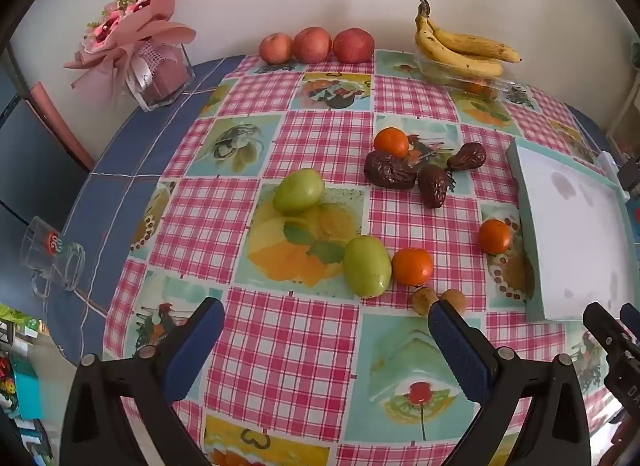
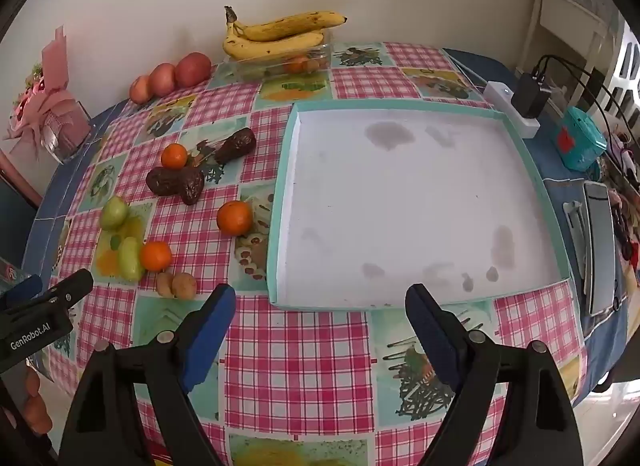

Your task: Organize fruits

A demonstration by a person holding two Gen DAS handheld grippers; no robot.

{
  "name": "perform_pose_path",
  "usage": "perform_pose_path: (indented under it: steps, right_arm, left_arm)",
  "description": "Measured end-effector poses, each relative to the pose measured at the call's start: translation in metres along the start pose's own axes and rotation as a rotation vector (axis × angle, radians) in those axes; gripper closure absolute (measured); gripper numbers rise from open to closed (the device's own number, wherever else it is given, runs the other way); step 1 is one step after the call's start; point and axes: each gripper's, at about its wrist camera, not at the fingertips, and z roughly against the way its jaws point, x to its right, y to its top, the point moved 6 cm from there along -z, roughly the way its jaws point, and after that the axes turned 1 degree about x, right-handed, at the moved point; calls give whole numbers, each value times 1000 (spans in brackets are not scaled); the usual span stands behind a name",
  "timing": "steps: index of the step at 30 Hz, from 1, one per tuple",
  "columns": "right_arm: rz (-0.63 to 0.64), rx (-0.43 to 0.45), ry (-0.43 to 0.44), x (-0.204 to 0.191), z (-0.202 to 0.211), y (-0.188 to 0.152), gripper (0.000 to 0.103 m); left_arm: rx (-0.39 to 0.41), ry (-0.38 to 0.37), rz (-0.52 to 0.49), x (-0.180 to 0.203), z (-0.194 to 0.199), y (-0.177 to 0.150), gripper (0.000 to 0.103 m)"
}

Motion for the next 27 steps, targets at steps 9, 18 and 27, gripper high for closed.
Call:
perform_pose_path:
  steps: [9,18,27]
  right_arm:
    - [21,-5,-4,1,-1,-1,16]
    - [3,1,-10,1,-1,-1,16]
    - [6,-2,-10,0,-3,-2,16]
  left_arm:
    - [6,12,-10,-1,1,-2,0]
    - [3,19,-15,-3,0,-1,0]
    - [3,20,-16,-2,0,-1,0]
